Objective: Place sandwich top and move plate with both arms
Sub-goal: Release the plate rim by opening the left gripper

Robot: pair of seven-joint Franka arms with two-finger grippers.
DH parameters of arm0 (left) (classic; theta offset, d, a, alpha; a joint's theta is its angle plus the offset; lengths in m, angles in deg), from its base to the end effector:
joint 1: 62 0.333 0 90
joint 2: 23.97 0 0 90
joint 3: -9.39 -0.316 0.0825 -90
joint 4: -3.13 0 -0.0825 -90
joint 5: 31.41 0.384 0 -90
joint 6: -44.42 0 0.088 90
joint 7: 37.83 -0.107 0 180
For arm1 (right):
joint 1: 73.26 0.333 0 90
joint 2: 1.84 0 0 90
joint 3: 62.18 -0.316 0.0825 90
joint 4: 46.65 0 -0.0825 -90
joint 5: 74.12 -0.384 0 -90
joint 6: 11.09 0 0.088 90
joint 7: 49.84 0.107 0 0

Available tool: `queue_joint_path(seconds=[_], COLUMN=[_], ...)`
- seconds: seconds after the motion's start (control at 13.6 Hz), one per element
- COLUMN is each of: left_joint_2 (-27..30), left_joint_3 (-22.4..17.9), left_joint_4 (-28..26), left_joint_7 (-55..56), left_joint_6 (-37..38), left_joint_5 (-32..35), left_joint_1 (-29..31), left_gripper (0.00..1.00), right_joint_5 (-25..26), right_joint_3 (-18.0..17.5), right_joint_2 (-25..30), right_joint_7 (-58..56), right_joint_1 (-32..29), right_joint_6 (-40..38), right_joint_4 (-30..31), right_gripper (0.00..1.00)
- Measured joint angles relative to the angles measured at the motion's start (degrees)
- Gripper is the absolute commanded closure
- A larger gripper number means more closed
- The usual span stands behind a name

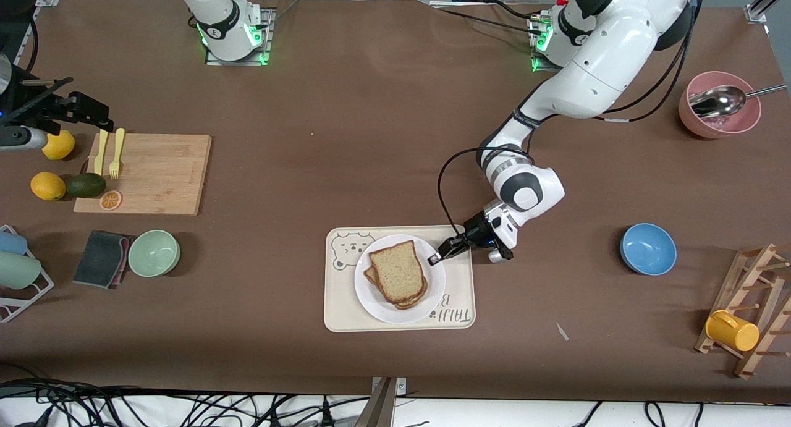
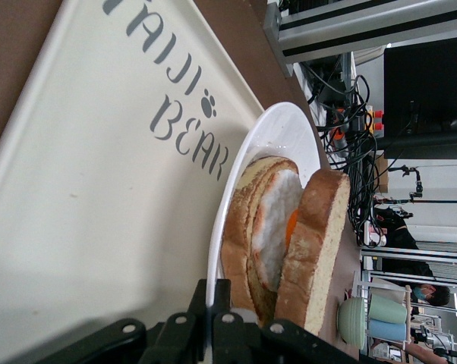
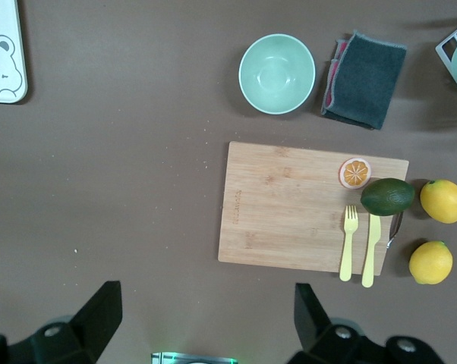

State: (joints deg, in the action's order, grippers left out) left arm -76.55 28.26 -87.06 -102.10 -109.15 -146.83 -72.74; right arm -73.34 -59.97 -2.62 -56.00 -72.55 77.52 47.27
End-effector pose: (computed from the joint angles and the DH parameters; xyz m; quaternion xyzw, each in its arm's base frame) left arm 0.6132 -0.2873 0.1065 0.8300 0.1976 0.1526 0.4988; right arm 0.5522 -0.0158 0.5829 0.9977 0.0408 -0.0535 0.0035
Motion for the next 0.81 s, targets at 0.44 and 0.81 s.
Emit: queue_joint_path(seconds=[0.44,0.81], left_joint_2=[-0.56,-0.5], left_joint_3=[-0.05,-0.75], left_joint_4=[0.65,3.01], left_joint_7=[0.0,0.52], left_joint_6=[0.02,0.01], left_joint_5=[0.0,0.0], left_joint_1=[0.01,0.37], left_gripper=[0.67,0.41], right_joint_5=[0.0,0.0], right_joint_3=[0.0,0.0], right_joint_2=[0.0,0.0], right_joint_7=[0.0,0.0], right_joint_1=[0.0,0.0], right_joint_6=[-0.02,-0.02], right_joint_4=[0.0,0.0], right_gripper=[0.0,0.0])
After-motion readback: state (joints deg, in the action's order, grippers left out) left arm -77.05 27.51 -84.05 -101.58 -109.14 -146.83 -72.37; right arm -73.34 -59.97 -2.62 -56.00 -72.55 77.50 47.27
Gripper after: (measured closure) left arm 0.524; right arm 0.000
